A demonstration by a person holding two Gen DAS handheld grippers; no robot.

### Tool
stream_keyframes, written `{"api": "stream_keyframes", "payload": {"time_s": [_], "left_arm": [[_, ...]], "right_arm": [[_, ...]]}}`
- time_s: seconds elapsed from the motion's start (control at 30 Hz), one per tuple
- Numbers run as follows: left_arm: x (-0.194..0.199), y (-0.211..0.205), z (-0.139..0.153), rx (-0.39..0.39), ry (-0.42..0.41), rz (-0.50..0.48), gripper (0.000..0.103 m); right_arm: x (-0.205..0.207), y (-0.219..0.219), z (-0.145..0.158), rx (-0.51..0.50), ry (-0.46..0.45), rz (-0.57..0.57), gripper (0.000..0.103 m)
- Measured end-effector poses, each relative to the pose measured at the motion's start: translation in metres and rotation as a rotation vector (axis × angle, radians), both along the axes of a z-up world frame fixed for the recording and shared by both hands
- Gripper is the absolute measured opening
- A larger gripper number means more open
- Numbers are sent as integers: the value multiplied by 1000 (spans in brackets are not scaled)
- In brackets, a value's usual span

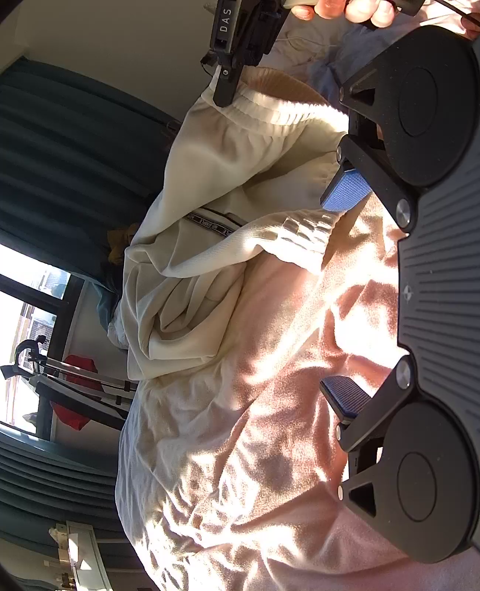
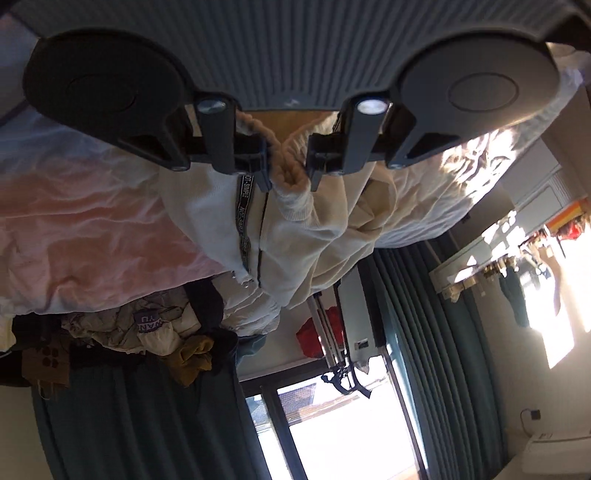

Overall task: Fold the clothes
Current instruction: 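Grasp the other ribbed cuff with the left gripper while right holds its cuff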

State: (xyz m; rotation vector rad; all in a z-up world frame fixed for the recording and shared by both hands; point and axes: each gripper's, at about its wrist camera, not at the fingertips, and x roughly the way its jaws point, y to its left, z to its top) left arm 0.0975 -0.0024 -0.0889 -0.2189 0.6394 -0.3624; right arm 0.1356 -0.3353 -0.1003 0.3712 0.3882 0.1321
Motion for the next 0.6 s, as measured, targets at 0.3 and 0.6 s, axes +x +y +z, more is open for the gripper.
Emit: {"api": "stream_keyframes", "payload": {"time_s": [0.3, 0.6], "left_arm": [[-8, -13, -2, -52, -22, -58, 97], [38, -36, -8, -186, 43, -16, 97]], "right_arm": [[2, -122, -64, 493, 222, -318, 23], [11, -128, -75, 528, 233, -283, 28]]}}
